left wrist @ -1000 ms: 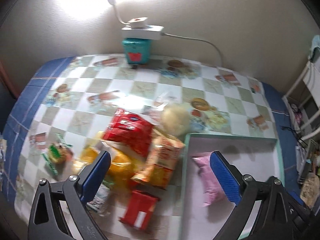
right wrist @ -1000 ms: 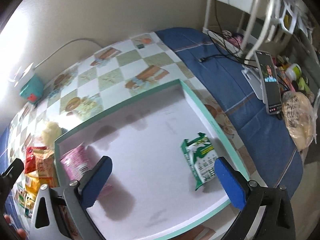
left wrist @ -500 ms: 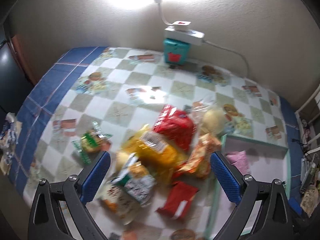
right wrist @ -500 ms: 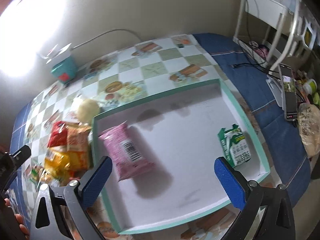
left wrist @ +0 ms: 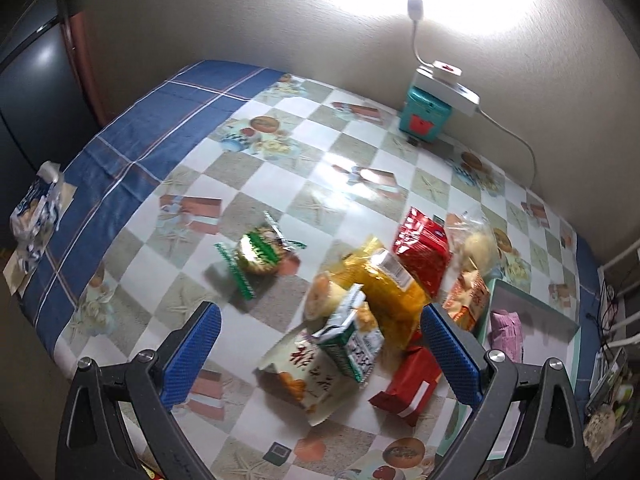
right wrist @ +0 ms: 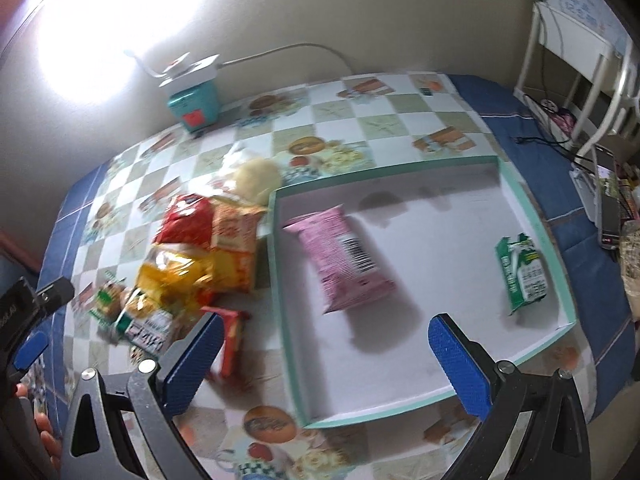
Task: Organize snacks
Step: 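Move both tools back over the snack pile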
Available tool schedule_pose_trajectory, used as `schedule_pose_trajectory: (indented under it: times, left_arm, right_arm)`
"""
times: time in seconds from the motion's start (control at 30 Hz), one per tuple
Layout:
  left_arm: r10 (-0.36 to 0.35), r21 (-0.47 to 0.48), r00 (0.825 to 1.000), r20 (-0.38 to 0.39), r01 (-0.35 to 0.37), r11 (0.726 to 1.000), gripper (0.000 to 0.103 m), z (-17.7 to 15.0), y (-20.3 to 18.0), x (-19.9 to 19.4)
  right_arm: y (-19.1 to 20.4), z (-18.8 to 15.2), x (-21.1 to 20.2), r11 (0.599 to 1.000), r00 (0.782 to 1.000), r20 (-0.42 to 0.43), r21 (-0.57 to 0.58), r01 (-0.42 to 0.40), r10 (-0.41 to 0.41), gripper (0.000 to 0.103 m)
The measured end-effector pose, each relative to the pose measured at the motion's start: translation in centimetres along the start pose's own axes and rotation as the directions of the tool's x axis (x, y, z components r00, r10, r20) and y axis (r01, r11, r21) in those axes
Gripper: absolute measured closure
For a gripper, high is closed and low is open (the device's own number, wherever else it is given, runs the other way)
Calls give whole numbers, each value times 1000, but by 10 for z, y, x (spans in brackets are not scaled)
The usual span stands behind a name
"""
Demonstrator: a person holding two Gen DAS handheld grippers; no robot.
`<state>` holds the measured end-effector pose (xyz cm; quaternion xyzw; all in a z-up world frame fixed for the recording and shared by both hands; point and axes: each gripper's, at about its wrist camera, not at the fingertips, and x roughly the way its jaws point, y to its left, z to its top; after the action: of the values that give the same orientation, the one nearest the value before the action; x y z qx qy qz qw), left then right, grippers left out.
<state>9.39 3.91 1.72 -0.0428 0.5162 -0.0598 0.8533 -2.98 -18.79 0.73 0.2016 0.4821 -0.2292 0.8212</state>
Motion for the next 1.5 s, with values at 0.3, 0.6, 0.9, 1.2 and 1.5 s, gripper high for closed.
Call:
schedule_pose_trajectory:
  times: [0.3,0.6,0.9,1.2,1.5]
  left_arm:
    - [12,-84,1000,-5,-12,996,3,-1,36,-2]
    - [5,-194,998,-66,-18,981,3,-8,62,19]
    - [-16,-177,985,-170,-14,984,3,-16,51,48]
    - [-59,-90,979,-194,42,995,3,-14,25,58]
    - [-101,-54,972,-211,92,994,10,-14,5,72]
  right_arm:
    - [30,-8,9,997,996,-44,-35,-75,73,0]
    - [56,-18,38,993,985,-143,-53,-110,101,0]
    - [69,-24,62,993,977,-198,-78,-93,76,0]
    - [74,-26,78,992,969,-234,-82,-101,79,5]
    - [75,-20,75,991,977,-195,-92,-102,83,20]
